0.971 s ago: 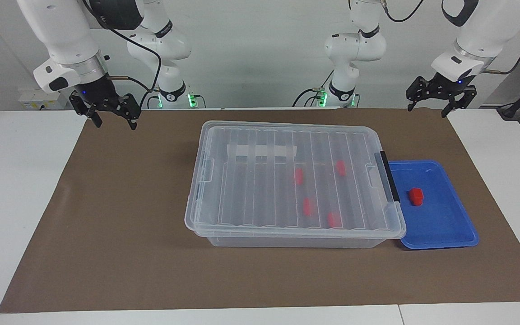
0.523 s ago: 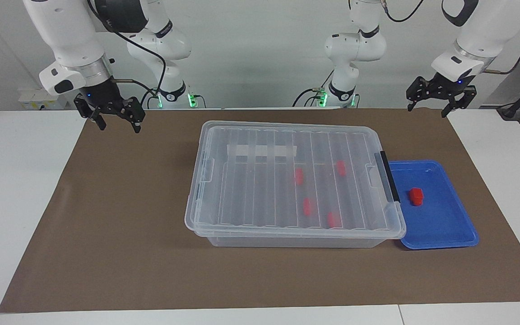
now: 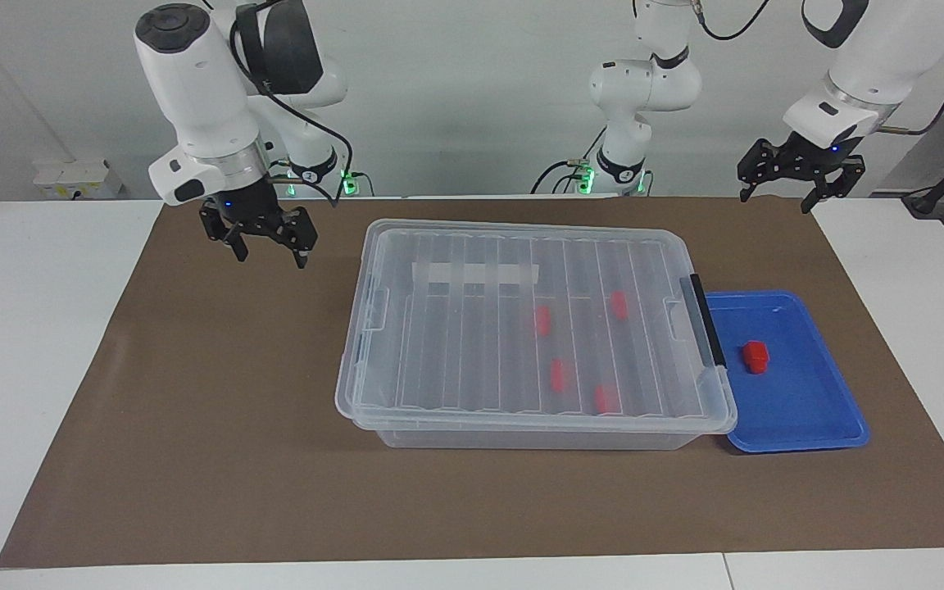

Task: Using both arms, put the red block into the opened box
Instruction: 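Grasp the clear lid edge with the right gripper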

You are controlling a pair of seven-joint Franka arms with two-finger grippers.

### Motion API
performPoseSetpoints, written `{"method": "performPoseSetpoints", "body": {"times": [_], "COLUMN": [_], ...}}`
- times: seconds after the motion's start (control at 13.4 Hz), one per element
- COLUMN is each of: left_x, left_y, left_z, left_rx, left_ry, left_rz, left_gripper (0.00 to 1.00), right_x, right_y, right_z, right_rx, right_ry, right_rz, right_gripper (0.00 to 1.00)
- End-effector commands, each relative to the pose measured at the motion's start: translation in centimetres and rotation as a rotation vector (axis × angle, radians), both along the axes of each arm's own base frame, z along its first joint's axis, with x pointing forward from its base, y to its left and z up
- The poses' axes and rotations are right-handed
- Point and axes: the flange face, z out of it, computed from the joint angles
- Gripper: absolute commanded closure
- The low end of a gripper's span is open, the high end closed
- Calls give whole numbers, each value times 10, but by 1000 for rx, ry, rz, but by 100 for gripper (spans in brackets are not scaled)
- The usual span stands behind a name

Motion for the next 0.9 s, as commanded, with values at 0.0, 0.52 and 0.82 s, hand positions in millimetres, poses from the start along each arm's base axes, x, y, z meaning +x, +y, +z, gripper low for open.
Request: {"method": "performPoseSetpoints", "body": {"times": [0.0,0.52,0.82], "left_x": [-2,-2,-2], "left_y": [1,1,1], "left_z": [2,2,1], "left_rx": [19,20,20], "left_ry": [8,8,10], "left_rz": [0,1,1], "left_gripper": [0,0,0], "right_x": [-9,-9,-21], "right_y": [23,64,87], "right_z": [-30,-65,-89], "right_rx": [-5,-11,-60], "right_ry": [-28,-70,-74], "right_rz": [1,13,44], "right_gripper": [0,0,0]}}
